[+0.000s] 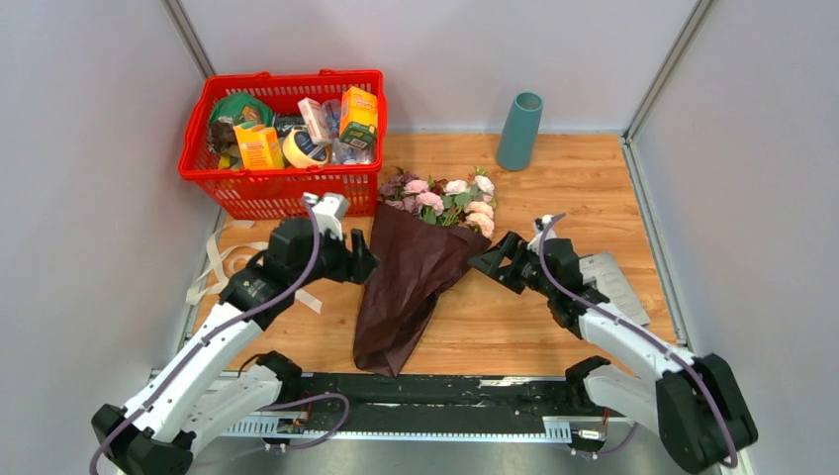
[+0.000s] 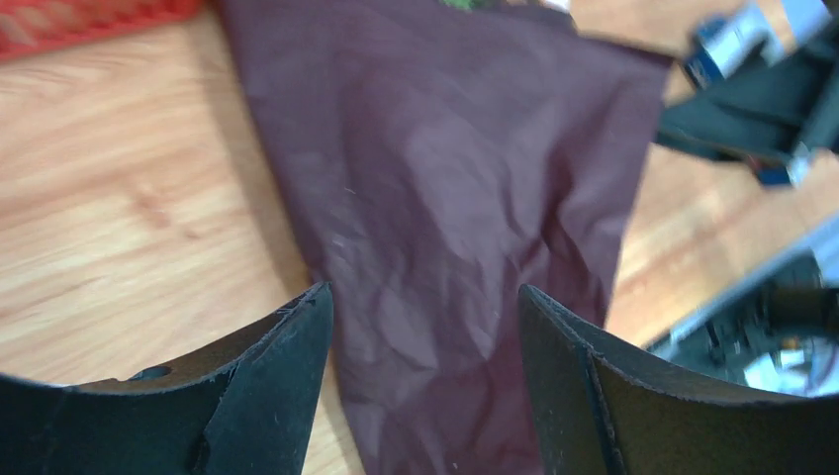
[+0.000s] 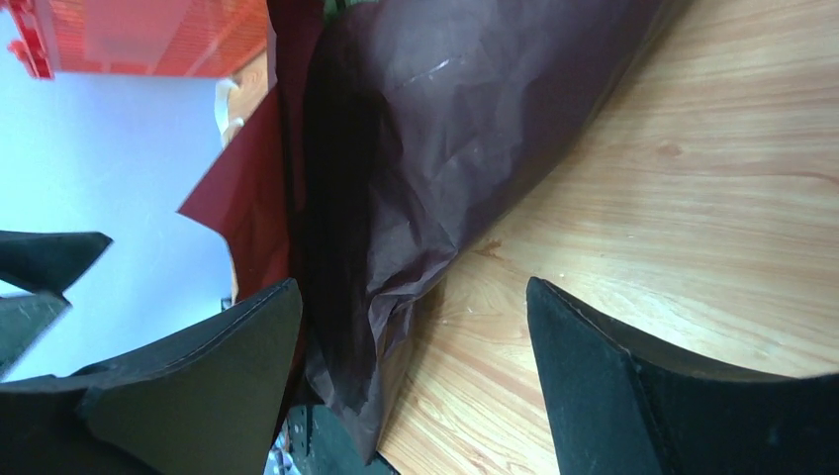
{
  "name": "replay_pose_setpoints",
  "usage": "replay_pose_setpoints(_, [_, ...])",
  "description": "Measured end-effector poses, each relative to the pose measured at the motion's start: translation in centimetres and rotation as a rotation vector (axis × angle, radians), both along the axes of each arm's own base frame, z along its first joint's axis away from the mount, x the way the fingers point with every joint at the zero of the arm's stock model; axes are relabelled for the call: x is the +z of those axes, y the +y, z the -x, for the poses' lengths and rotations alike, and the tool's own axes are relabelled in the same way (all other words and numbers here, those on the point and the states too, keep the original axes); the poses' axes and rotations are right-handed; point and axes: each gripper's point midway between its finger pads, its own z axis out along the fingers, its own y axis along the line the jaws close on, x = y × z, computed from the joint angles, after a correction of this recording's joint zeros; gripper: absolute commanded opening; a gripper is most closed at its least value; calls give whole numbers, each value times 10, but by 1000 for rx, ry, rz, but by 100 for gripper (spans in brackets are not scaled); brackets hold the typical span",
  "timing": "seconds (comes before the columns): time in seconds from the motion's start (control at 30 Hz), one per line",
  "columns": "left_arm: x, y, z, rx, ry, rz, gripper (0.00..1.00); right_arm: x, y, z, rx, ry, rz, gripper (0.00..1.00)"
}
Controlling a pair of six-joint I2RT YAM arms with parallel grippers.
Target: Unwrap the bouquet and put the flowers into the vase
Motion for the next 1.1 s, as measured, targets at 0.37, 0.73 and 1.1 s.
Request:
replay_pose_setpoints(0.37, [-49,-71,60,-295,57,-14,77,-33,56,2,170,51,-67,88])
replay_pose_setpoints(0.73, [-46,-89,72,-330,-32,-73,79,-51,67,-5,131,84,-35,65])
replay_pose_setpoints(1.1, [-58,-124,90,-419,-80,-251,80,-61,64,-19,70,95,-11,22])
